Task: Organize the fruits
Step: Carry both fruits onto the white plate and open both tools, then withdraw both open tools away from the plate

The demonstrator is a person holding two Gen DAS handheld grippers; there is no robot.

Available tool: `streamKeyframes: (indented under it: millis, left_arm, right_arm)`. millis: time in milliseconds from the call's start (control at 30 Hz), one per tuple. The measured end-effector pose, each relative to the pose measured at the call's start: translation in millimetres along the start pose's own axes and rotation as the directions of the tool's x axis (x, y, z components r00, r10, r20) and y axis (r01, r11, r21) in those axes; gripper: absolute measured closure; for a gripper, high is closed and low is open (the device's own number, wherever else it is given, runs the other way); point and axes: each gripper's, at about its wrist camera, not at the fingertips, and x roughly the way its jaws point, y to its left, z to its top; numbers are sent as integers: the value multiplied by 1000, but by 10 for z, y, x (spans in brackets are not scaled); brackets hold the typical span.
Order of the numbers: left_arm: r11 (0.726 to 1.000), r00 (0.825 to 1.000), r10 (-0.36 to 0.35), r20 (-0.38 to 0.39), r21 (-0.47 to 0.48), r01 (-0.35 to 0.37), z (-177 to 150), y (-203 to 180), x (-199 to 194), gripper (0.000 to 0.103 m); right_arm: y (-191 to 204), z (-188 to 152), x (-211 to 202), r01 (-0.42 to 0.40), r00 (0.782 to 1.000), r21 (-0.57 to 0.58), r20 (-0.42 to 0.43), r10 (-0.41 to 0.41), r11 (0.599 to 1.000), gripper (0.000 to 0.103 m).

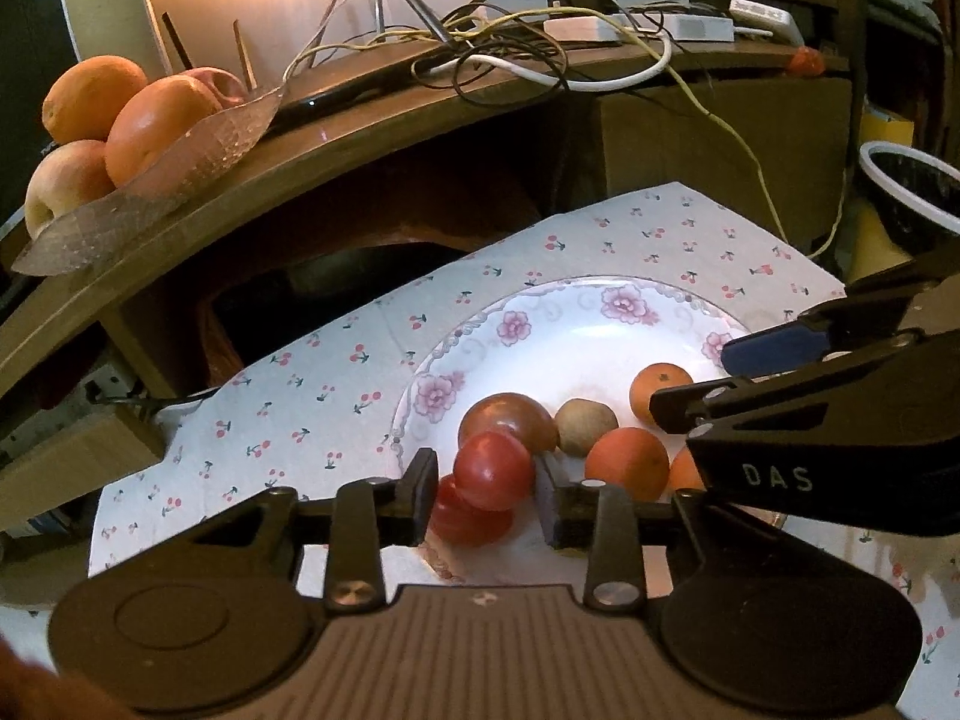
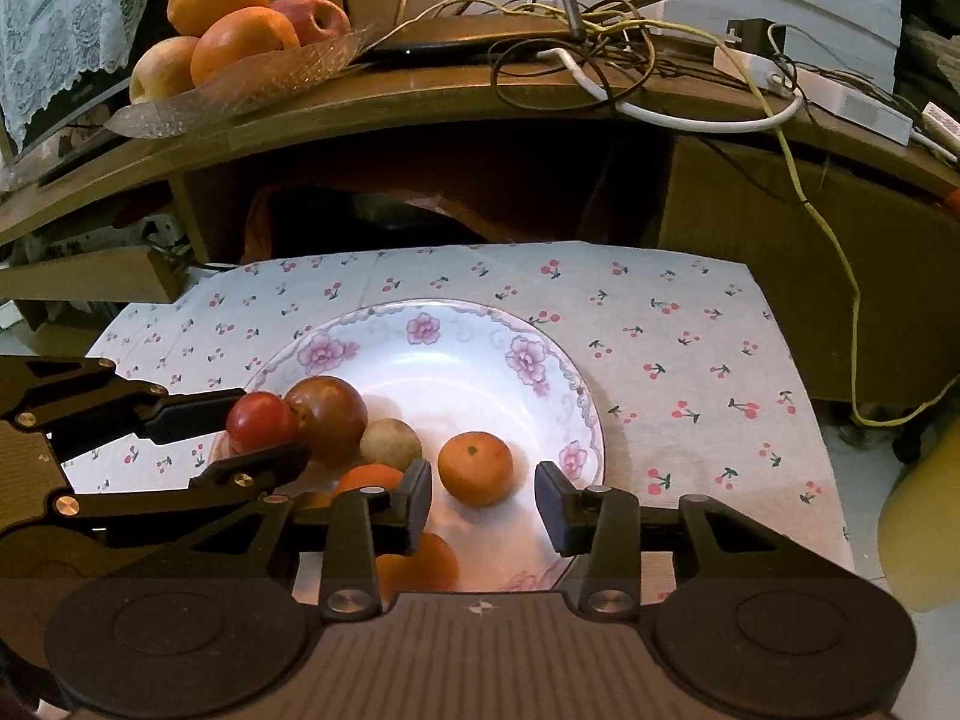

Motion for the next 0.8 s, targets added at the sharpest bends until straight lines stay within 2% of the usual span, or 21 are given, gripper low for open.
streamKeyframes:
  millis: [267, 667, 800]
  left_arm:
    - [999, 1000, -11, 12, -32, 11, 21, 63, -67, 60]
    - [996, 1000, 1, 15, -86, 1, -37, 113, -271, 51]
    - [996, 1000, -2, 14, -89, 3, -77, 85, -339, 45]
  right_arm:
    - [-20, 8, -53, -1, 1000, 8, 17, 1, 1000, 55]
    - [-32, -64, -244, -6, 1000, 24, 26, 5, 1000, 50]
    - [-23, -116, -305, -1, 1000, 28, 16, 1, 1000, 49]
